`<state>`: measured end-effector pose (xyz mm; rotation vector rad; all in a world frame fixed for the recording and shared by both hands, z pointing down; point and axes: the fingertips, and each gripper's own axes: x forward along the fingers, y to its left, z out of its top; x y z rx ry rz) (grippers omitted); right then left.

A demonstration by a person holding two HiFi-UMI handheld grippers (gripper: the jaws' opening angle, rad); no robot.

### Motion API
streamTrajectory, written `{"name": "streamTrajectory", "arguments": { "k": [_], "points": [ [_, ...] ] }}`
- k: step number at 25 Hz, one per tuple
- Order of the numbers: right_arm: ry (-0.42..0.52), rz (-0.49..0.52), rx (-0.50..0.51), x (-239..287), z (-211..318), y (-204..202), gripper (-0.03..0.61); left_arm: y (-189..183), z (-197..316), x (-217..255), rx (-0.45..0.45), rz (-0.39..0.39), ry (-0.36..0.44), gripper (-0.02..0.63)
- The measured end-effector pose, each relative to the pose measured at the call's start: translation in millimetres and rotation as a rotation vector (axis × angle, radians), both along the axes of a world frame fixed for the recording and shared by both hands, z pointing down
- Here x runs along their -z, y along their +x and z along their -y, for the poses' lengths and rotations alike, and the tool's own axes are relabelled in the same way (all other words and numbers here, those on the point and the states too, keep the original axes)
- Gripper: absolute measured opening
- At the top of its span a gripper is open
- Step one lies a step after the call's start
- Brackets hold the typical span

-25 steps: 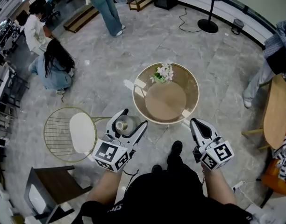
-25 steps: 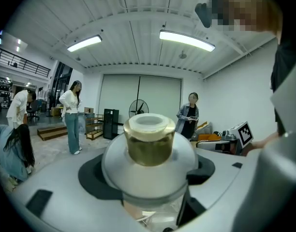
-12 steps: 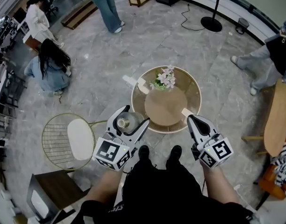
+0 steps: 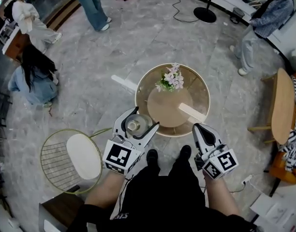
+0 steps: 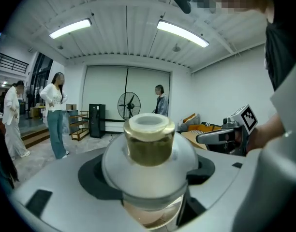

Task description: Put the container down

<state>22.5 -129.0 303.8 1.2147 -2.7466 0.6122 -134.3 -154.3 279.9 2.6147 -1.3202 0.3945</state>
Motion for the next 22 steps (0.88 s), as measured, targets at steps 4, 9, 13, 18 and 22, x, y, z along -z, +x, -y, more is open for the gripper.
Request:
{"name": "streamTrajectory", "arguments": {
  "k": [4,9,13,18,22],
  "points": [
    [-0.046,-0.005,-0.027,-26,-7,-16,0.014,-14,10,-27,-0.030,0.010,-0.033,0.334],
    [-0.099,-0.026,-0.040,-71,5,-15,0.014,-14,34,-67,-0.040,0.002,-0.073,0.333],
    [-0.122,-0.046,-0.025,-110,22,-9,0.014,0,54,-97,-0.052,-0.003,-0.083,0.333],
    [-0.125,-0.046,-0.028,-155,55,-4,0.014,14,81,-144,-0.067,0.000,-0.086,0.334],
    [-0.124,-0.058,-0.037,-184,72,-1,0.014,19,90,-189,-0.070,-0.008,-0.112,0.334]
  ]
}}
